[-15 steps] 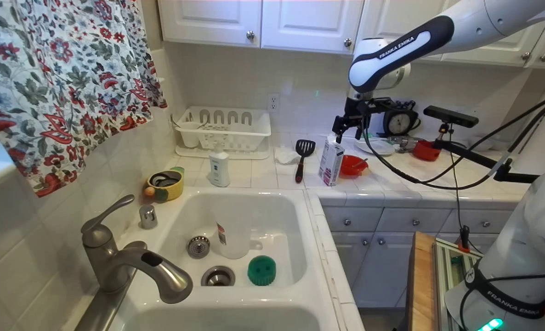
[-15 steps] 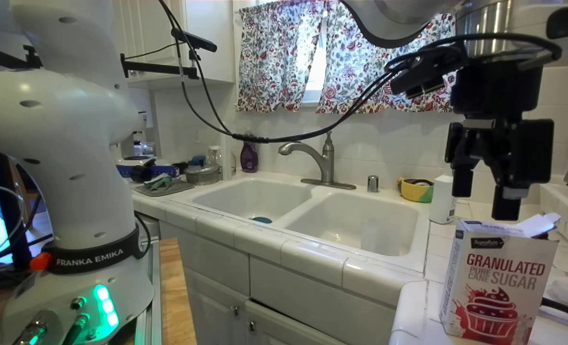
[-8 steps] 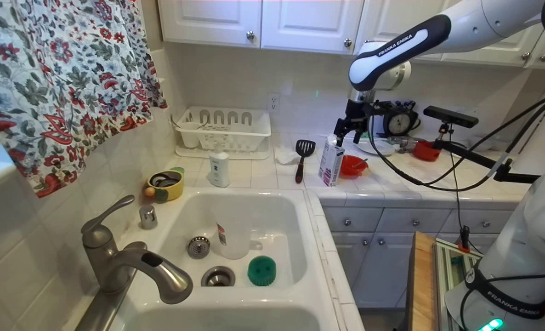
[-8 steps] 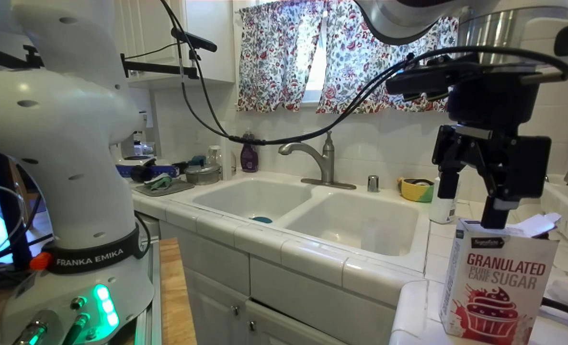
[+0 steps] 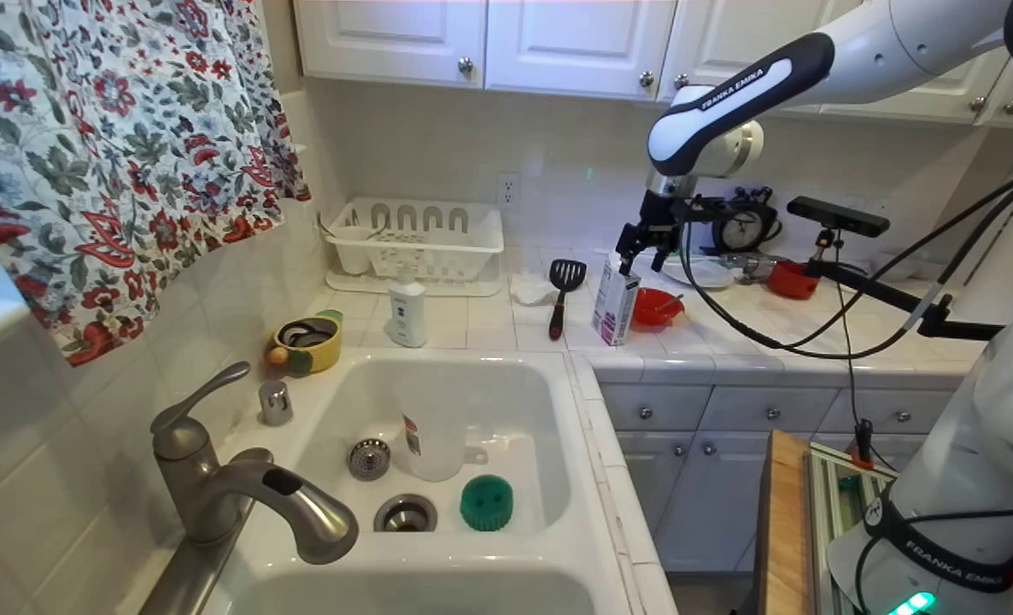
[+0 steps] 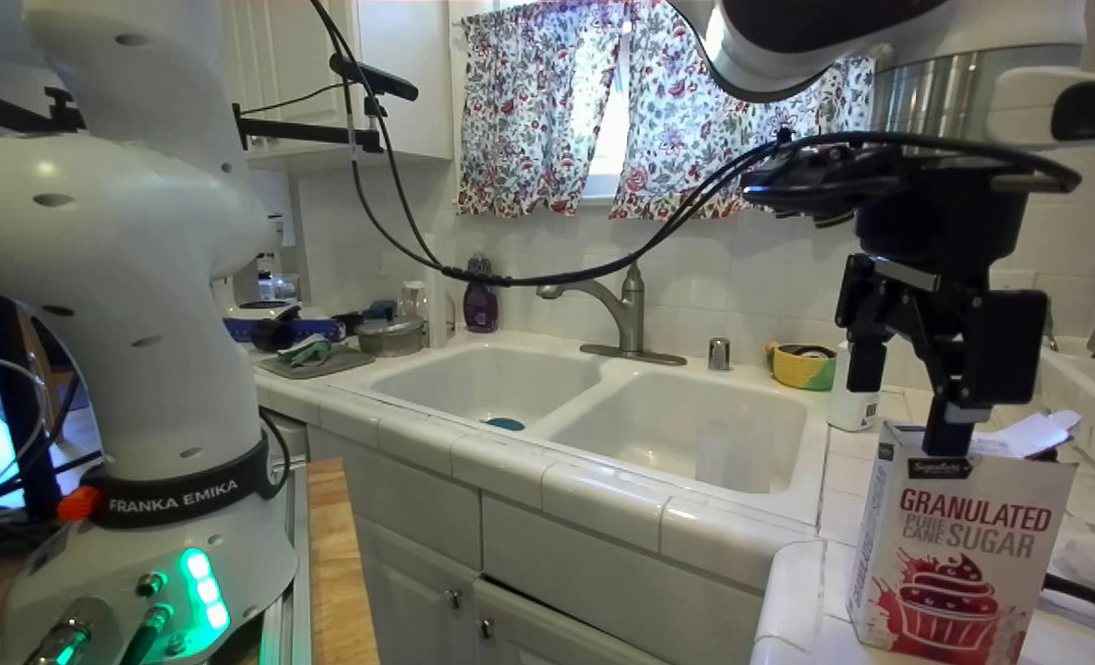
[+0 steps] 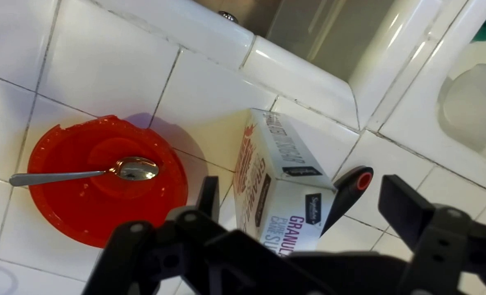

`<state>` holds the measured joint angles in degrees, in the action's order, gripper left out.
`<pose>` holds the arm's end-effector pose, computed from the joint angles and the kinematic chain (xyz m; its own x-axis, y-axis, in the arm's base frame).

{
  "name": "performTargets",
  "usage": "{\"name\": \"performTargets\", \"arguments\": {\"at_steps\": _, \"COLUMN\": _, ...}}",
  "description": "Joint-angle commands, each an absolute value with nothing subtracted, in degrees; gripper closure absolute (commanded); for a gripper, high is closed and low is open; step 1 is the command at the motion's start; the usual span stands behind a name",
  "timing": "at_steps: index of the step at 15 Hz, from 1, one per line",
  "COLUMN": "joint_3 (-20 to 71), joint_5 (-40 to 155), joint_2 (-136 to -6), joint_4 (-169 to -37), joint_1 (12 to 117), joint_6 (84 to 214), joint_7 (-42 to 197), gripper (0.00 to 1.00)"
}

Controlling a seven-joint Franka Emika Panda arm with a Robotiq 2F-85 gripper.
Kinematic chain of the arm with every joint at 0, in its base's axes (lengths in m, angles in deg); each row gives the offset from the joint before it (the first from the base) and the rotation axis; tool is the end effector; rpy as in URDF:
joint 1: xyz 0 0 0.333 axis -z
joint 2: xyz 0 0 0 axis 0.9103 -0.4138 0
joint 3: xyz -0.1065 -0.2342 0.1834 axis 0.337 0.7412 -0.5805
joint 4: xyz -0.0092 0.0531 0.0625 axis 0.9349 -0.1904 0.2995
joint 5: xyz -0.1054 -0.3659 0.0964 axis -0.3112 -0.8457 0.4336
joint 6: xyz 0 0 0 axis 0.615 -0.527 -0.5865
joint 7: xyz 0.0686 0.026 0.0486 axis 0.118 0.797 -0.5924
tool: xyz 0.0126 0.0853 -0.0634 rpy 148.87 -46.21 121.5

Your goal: Pour some granulated sugar inside the sink on the right.

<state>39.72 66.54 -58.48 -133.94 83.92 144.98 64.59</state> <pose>0.4465 -0.3253 0.3739 0.8453 -0.5308 0.0617 -0.5276 -0.8473 -0.0606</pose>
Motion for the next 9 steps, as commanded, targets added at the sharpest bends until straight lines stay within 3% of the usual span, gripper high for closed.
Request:
{"name": "performTargets", "arguments": {"at_steps": 1, "joint_3": 39.48, "joint_5": 68.77, "joint_2": -58.2, "joint_4": -136.42, "joint_1": 84.16, "joint_6": 148.99, "joint_7": 65.84, "gripper": 0.0}}
{"name": "performTargets", "arguments": {"at_steps": 9, "joint_3": 39.31, "joint_5": 70.66, "joint_2": -58.86, "joint_4": -139.41, "joint_1": 84.03, "joint_6": 154.4, "joint_7": 67.77, "gripper": 0.0}}
